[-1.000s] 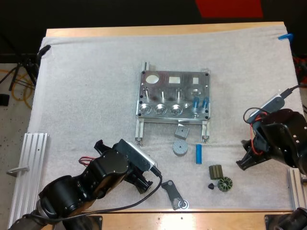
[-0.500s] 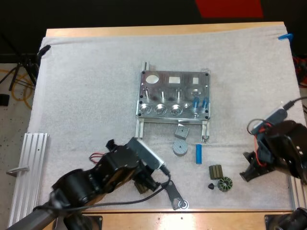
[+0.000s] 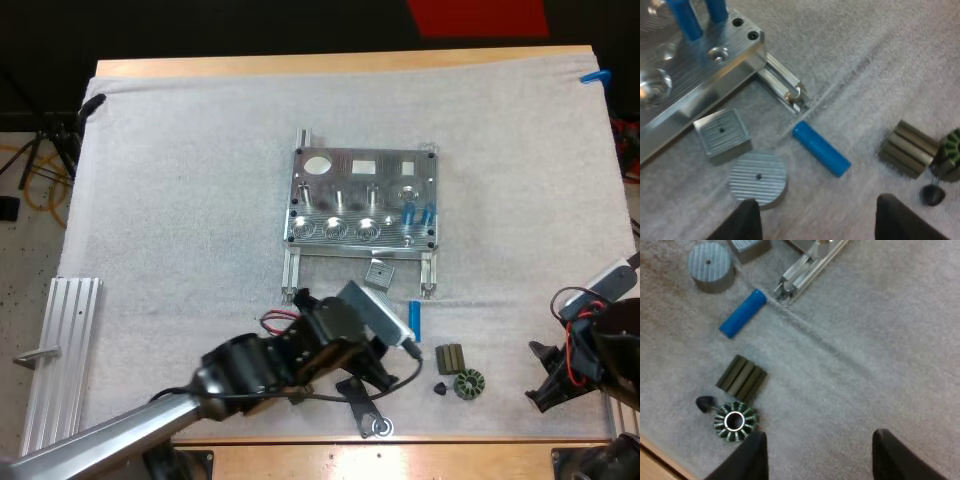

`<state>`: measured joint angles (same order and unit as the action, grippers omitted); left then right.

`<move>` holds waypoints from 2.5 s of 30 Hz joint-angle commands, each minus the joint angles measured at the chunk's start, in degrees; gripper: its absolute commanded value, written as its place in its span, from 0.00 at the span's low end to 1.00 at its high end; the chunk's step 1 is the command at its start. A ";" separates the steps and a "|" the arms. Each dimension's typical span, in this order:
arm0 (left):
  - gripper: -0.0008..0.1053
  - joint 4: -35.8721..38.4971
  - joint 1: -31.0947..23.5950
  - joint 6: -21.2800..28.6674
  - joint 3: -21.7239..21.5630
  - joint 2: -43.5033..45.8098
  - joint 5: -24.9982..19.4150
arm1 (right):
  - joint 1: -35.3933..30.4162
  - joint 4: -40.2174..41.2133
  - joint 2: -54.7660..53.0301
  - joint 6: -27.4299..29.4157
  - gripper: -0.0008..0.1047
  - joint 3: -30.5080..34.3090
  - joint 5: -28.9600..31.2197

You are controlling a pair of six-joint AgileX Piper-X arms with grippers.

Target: Load cells from right to left

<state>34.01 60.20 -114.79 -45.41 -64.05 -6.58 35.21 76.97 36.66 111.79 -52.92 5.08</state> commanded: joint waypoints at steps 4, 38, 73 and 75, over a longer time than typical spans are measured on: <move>0.48 -2.22 0.77 -6.67 -1.55 -6.09 -0.89 | -0.33 0.11 -0.34 -1.01 0.45 0.39 1.54; 0.48 -1.34 0.45 -17.38 -12.62 -34.19 5.98 | -0.33 -0.17 -0.34 -1.01 0.45 0.39 1.53; 0.01 -4.27 -4.75 -15.65 -12.48 -36.30 13.69 | -0.33 -1.35 -0.34 0.77 0.45 0.39 1.53; 0.01 -4.05 -4.75 -13.84 -12.48 -35.75 13.85 | -0.33 -1.35 -0.34 0.76 0.45 0.39 1.53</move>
<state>29.65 55.21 -129.15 -57.62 -100.52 7.15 35.21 76.01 36.56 112.03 -52.41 6.29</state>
